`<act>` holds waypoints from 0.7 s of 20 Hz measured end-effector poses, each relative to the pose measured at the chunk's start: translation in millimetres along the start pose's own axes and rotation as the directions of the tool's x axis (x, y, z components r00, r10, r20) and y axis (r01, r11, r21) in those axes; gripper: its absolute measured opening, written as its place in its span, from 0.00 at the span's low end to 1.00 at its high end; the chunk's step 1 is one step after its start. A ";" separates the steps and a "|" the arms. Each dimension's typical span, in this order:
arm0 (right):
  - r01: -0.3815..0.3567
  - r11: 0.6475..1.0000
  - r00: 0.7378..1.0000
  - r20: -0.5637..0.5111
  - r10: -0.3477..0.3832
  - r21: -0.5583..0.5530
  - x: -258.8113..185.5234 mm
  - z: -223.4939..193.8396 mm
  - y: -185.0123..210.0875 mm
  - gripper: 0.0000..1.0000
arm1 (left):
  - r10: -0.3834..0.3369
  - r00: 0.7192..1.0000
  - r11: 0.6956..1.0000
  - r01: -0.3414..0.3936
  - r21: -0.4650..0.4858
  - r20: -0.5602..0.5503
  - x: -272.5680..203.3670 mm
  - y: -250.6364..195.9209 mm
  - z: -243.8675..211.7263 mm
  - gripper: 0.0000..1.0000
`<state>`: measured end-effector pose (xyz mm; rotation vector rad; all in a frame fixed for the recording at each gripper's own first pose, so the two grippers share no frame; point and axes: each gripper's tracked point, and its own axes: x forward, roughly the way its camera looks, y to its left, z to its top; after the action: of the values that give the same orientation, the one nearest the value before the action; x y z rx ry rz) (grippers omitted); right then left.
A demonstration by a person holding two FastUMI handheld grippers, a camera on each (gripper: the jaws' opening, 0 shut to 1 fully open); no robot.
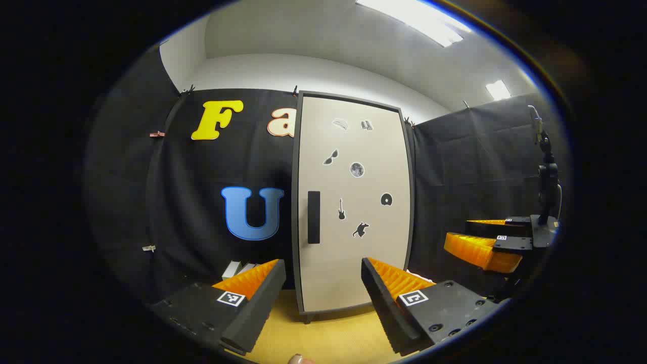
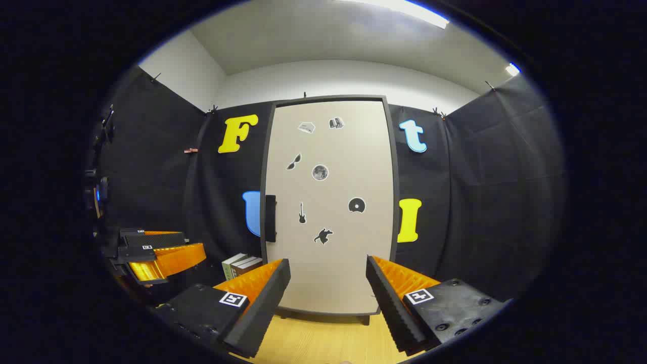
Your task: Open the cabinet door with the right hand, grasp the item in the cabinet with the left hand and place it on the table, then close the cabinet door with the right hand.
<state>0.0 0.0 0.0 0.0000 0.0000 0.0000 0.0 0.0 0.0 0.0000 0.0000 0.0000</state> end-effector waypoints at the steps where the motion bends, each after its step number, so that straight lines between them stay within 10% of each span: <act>1: 0.004 1.000 1.000 0.002 -0.004 0.000 -0.3 0.7 -0.6 0.97 | -0.002 1.000 1.000 0.002 0.000 0.002 0.3 0.3 1.0 0.95; 14: -0.001 1.000 1.000 -0.008 0.001 0.002 8.6 -2.2 3.8 0.97 | -0.001 1.000 1.000 0.001 -0.013 -0.009 6.6 9.3 -6.0 0.95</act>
<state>8.6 3.8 -2.2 0.0015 0.0077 0.0012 6.6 9.3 -6.0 -0.0131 0.0086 -0.0013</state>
